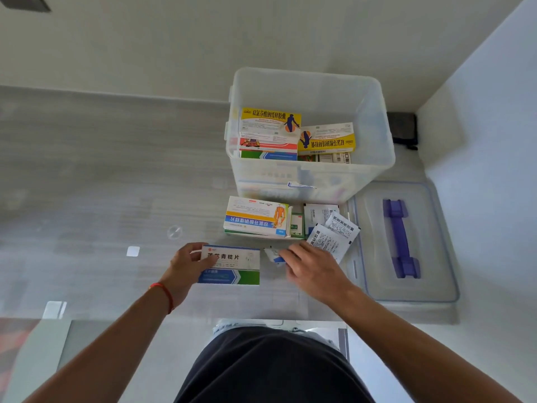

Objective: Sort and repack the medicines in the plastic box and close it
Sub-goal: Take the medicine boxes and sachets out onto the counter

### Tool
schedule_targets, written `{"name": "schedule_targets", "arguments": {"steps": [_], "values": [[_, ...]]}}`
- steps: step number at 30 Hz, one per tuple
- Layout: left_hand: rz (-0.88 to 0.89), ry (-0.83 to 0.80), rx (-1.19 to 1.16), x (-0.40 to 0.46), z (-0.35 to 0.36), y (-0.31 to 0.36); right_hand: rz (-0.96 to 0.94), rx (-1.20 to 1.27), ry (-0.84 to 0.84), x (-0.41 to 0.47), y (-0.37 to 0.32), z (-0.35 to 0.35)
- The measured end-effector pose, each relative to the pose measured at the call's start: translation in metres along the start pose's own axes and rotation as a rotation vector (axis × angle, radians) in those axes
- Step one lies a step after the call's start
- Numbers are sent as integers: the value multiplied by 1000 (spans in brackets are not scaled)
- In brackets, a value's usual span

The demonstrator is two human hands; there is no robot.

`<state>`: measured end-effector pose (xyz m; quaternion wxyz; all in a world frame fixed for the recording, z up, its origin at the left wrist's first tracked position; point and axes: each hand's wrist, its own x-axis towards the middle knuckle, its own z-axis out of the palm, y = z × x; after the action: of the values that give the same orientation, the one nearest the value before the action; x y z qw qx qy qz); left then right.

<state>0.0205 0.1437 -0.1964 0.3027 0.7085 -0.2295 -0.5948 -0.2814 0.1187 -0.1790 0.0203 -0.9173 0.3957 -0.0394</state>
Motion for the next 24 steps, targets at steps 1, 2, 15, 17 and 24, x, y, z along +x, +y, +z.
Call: {"name": "schedule_targets", "arguments": {"steps": [1, 2, 15, 17, 24], "values": [[24, 12, 72, 1, 5, 0, -1, 12, 71, -5, 5, -5], [62, 32, 204, 2, 10, 0, 14, 29, 139, -9, 12, -11], [278, 281, 686, -20, 62, 42, 405, 75, 32, -9, 57, -38], [497, 317, 669, -39, 64, 62, 324, 170, 243, 3, 50, -59], [1280, 433, 566, -63, 88, 197, 289, 432, 570, 117, 82, -161]]}}
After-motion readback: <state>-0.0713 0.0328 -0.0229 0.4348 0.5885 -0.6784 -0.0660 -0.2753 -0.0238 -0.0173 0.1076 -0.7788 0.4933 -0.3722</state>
